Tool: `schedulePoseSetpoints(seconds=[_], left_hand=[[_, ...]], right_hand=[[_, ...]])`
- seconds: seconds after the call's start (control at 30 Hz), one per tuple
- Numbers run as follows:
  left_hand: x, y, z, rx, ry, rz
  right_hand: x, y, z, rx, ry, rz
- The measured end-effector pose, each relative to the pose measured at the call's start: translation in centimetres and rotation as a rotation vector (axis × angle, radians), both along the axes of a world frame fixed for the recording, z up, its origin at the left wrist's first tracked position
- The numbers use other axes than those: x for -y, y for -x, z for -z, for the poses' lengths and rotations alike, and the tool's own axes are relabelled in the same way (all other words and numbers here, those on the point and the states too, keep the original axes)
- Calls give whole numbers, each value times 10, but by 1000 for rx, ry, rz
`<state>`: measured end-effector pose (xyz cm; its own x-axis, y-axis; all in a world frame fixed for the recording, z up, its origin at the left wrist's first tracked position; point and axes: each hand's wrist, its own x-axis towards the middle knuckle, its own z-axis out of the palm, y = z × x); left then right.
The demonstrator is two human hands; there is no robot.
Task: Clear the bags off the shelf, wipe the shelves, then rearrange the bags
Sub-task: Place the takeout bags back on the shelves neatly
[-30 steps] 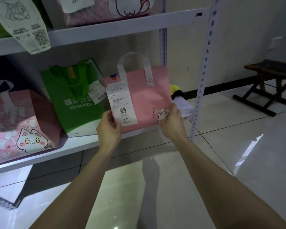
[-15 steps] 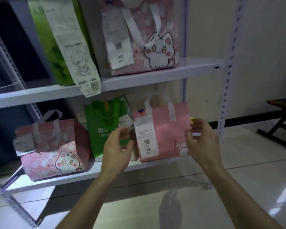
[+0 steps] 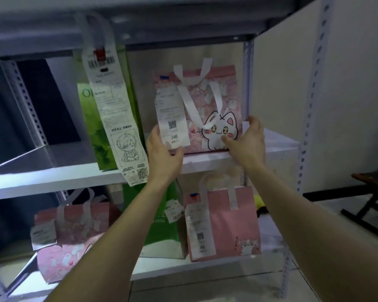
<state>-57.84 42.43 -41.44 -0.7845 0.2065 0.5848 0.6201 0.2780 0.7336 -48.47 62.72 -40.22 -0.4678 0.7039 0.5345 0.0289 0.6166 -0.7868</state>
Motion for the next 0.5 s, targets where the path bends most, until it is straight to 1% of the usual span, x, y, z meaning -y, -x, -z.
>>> schedulePoseSetpoints(seconds=[0.07,0.13,0.3,0.5], left_hand=[[-8,12,-12,173,-19,36],[-13,20,-17,244,-23,51],[-7,12,-8,181,-5,46],[8,-30,-1,87,-67,98]], right_hand=[[-7,5,-12,70,88,-81],[-11,10,-18,125,119,-148],[-11,-7,-12,40,112,-131],[17,-65,2,-109,87,-116]])
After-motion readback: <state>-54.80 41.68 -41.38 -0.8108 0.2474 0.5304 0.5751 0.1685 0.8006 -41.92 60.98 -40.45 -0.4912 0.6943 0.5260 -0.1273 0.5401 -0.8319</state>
